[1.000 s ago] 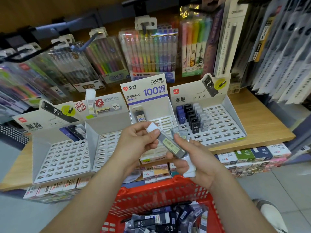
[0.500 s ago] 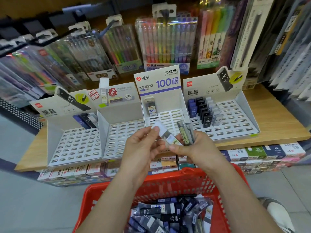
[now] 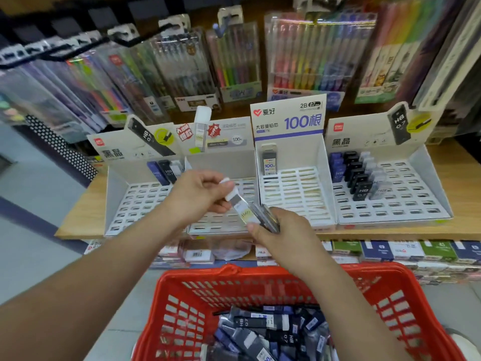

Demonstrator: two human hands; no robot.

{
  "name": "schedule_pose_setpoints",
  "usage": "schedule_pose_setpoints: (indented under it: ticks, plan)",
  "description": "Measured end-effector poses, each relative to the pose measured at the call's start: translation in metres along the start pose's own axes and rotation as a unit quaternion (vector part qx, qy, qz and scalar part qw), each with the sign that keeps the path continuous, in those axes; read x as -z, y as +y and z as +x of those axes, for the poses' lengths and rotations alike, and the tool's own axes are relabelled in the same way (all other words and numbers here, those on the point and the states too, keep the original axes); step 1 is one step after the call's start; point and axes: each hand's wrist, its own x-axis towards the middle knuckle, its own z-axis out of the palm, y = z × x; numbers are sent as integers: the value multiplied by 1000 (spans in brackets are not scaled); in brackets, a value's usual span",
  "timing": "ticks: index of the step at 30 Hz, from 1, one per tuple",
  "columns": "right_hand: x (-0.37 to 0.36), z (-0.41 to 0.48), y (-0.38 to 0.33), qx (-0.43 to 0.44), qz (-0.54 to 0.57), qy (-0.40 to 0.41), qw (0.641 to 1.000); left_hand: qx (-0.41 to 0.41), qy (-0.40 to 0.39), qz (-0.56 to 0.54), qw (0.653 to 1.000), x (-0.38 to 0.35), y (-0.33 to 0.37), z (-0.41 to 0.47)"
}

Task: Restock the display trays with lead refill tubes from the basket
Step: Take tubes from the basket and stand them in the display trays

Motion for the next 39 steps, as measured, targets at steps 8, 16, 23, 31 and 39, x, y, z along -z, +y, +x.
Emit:
schedule_pose_setpoints:
  ticks: [8,16,23,31,39]
  plan:
    - [-34,-3,-6,74,-111,-35,990,-111,200,207,951,53,-24,35]
    - [-39,0,-2,62,-127,-27,990,-181,206,325,905,60,-33,42]
    - [-36,0,-3,44,-104,-23,993,-204,130,450,860,59,-30,50]
    - [-35,1,0,42,-89,-14,995,-211,212,406,863,48,-15,59]
    - [-33,3,0,-4,42,-40,998,-223,162,540,795,47,-21,51]
